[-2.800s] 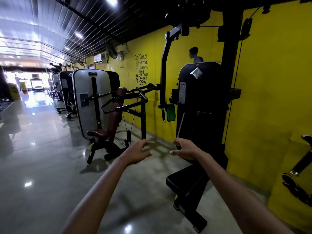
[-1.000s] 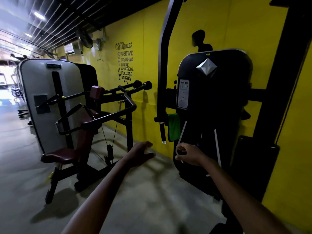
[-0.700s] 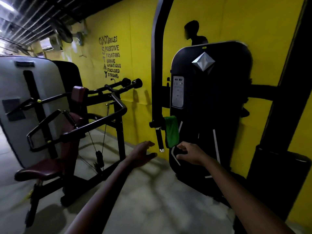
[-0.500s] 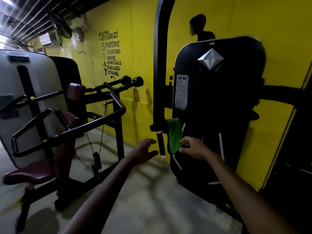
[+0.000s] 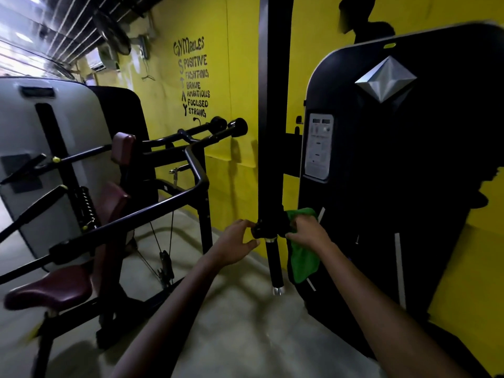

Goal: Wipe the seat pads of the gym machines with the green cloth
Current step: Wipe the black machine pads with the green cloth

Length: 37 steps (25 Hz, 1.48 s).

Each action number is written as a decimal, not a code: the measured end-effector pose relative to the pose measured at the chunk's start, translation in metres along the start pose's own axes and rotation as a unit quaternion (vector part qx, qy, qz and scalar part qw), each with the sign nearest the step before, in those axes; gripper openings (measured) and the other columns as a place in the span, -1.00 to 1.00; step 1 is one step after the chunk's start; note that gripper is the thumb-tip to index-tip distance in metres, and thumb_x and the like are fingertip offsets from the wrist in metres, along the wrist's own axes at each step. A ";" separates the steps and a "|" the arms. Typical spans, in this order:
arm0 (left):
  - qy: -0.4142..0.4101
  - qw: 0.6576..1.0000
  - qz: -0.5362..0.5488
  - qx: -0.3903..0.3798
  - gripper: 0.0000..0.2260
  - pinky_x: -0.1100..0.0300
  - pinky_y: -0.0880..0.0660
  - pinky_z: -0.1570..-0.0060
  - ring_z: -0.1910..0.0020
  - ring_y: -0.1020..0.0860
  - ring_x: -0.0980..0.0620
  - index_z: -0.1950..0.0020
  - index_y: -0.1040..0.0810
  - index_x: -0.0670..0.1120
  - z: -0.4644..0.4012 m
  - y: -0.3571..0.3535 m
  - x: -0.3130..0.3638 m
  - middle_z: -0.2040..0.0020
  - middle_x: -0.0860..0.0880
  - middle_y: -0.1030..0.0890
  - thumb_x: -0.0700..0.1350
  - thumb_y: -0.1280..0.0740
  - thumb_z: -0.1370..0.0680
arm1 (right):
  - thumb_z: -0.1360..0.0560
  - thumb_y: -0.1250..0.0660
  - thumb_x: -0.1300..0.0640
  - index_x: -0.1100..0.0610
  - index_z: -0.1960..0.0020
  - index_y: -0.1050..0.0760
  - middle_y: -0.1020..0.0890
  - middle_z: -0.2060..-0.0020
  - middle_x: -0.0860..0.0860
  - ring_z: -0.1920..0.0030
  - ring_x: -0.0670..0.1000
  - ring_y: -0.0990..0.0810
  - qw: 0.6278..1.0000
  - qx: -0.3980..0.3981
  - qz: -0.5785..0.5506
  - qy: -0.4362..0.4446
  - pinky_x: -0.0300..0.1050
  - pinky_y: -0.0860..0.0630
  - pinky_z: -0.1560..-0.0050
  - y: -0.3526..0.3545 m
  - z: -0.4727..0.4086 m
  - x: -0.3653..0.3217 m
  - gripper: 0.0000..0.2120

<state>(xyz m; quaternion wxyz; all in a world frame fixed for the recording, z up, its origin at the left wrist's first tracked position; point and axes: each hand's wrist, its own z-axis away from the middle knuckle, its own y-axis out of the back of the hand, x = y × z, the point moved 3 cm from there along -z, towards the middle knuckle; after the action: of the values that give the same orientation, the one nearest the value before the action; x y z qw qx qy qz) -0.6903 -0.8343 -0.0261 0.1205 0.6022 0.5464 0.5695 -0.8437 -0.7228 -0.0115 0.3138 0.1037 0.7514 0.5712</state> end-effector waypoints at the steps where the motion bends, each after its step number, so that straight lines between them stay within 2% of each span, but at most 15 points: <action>1: -0.002 1.000 -0.001 -0.001 -0.59 0.08 -0.41 -0.21 -0.27 -0.43 -0.09 -0.35 -0.41 -0.23 -0.007 -0.002 -0.003 -0.28 -0.17 -0.46 -0.16 -0.36 -0.54 | -0.49 -0.28 0.18 0.20 0.10 -0.45 -0.53 0.22 0.11 0.07 0.15 -0.59 1.000 0.006 0.008 -0.001 -0.05 -0.49 0.19 -0.004 -0.006 0.002 -0.92; 4: -0.004 1.000 -0.003 -0.006 -0.59 0.11 -0.42 -0.18 -0.25 -0.44 -0.07 -0.36 -0.40 -0.22 -0.021 -0.007 -0.007 -0.28 -0.15 -0.46 -0.15 -0.35 -0.55 | -0.49 -0.26 0.15 0.09 0.13 -0.46 -0.55 0.16 0.06 -0.04 0.13 -0.59 0.999 0.023 0.017 -0.041 -0.08 -0.49 0.13 -0.012 -0.020 0.008 -0.97; 6: 0.000 1.000 0.003 -0.008 -0.59 0.09 -0.42 -0.19 -0.26 -0.44 -0.07 -0.35 -0.41 -0.21 -0.027 -0.011 -0.013 -0.28 -0.14 -0.46 -0.14 -0.36 -0.54 | -0.51 -0.27 0.11 0.10 -0.01 -0.53 -0.60 -0.01 0.07 -0.11 0.10 -0.58 0.996 0.041 0.029 -0.070 -0.09 -0.51 0.04 -0.017 -0.027 0.009 -0.88; 8: 0.002 1.000 0.009 -0.006 -0.61 0.09 -0.42 -0.20 -0.26 -0.44 -0.06 -0.34 -0.42 -0.20 -0.030 -0.013 -0.018 -0.28 -0.13 -0.47 -0.14 -0.36 -0.54 | -0.52 -0.28 0.07 0.09 -0.04 -0.54 -0.61 -0.05 0.06 -0.11 0.09 -0.58 0.994 0.058 0.030 -0.085 -0.08 -0.55 0.01 -0.024 -0.032 0.008 -0.85; 10: 0.006 1.000 0.015 -0.006 -0.61 0.10 -0.42 -0.20 -0.26 -0.43 -0.05 -0.34 -0.42 -0.19 -0.030 -0.013 -0.021 -0.28 -0.13 -0.47 -0.15 -0.35 -0.54 | -0.51 -0.28 0.06 0.06 0.07 -0.52 -0.62 -0.02 0.06 -0.07 0.09 -0.59 0.993 0.069 0.033 -0.092 -0.10 -0.54 0.06 -0.026 -0.034 0.006 -0.91; 13: 0.005 1.000 0.019 -0.012 -0.59 0.06 -0.41 -0.23 -0.30 -0.41 -0.07 -0.37 -0.40 -0.20 -0.025 -0.011 -0.025 -0.30 -0.14 -0.45 -0.15 -0.35 -0.55 | -0.49 -0.31 0.02 0.06 0.21 -0.39 -0.61 0.06 0.07 -0.01 0.10 -0.60 0.992 0.077 0.029 -0.099 -0.15 -0.47 0.17 -0.019 -0.034 0.004 -0.83; 18: 0.011 0.999 0.030 -0.010 -0.56 0.04 -0.37 -0.30 -0.37 -0.36 -0.05 -0.40 -0.35 -0.20 -0.010 -0.001 -0.023 -0.36 -0.14 -0.41 -0.14 -0.34 -0.56 | -0.51 -0.28 -0.15 0.17 0.02 -0.44 -0.55 0.06 0.09 0.01 0.13 -0.57 0.990 0.099 0.041 -0.089 -0.10 -0.48 0.20 0.008 -0.024 0.010 -0.64; 20: 0.005 1.000 0.027 -0.009 -0.55 0.05 -0.37 -0.29 -0.37 -0.36 -0.05 -0.41 -0.35 -0.20 -0.001 0.003 -0.019 -0.37 -0.14 -0.41 -0.14 -0.35 -0.55 | -0.50 -0.27 -0.17 0.15 0.07 -0.42 -0.53 0.12 0.07 0.06 0.12 -0.56 0.988 0.123 0.030 -0.088 -0.10 -0.47 0.23 0.018 -0.014 0.012 -0.65; 24: -0.002 1.000 0.024 -0.013 -0.55 0.13 -0.38 -0.24 -0.35 -0.37 -0.05 -0.40 -0.36 -0.20 0.012 0.011 -0.007 -0.35 -0.14 -0.43 -0.13 -0.35 -0.55 | -0.47 -0.29 -0.11 0.15 0.07 -0.44 -0.53 0.16 0.05 0.12 0.10 -0.54 0.978 0.178 0.025 -0.102 -0.10 -0.44 0.26 0.039 0.025 0.011 -0.69; 29: -0.073 0.996 0.046 -0.008 -0.63 0.43 -0.27 0.04 -0.25 -0.45 -0.08 -0.31 -0.43 -0.27 0.041 0.022 0.024 -0.25 -0.19 -0.50 -0.22 -0.37 -0.53 | -0.44 -0.36 -0.05 0.09 0.14 -0.41 -0.48 0.23 -0.01 0.21 0.04 -0.48 0.960 0.239 0.002 -0.149 -0.16 -0.37 0.25 0.064 0.094 -0.005 -0.77; 31: -0.109 0.993 0.052 -0.014 -0.65 0.40 -0.26 0.05 -0.23 -0.47 -0.14 -0.27 -0.46 -0.31 0.069 0.025 0.034 -0.22 -0.23 -0.52 -0.25 -0.39 -0.51 | -0.44 -0.38 -0.04 0.10 0.14 -0.42 -0.49 0.23 -0.01 0.20 0.04 -0.48 0.952 0.251 0.001 -0.174 -0.15 -0.35 0.26 0.068 0.138 -0.013 -0.77; 34: -0.145 0.987 0.057 -0.037 -0.66 0.35 -0.28 0.10 -0.18 -0.50 -0.19 -0.23 -0.47 -0.34 0.113 0.022 0.044 -0.18 -0.28 -0.53 -0.28 -0.40 -0.49 | -0.46 -0.38 -0.02 0.11 0.16 -0.38 -0.48 0.19 0.00 0.19 0.03 -0.45 0.955 0.225 0.021 -0.190 -0.15 -0.33 0.27 0.061 0.206 -0.022 -0.75; 37: -0.161 0.983 0.069 -0.059 -0.65 0.21 -0.39 -0.02 -0.21 -0.50 -0.17 -0.25 -0.47 -0.32 0.141 0.014 0.058 -0.19 -0.26 -0.53 -0.26 -0.40 -0.49 | -0.48 -0.37 0.02 0.12 0.17 -0.36 -0.47 0.21 0.01 0.21 0.03 -0.43 0.954 0.207 0.022 -0.217 -0.15 -0.25 0.36 0.051 0.269 -0.026 -0.76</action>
<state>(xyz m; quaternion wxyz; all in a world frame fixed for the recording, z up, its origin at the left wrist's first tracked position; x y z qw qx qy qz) -0.5819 -0.7264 -0.0289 0.2026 0.7140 0.4425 0.5034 -0.6749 -0.5062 0.0041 0.4287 0.3042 0.7641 0.3739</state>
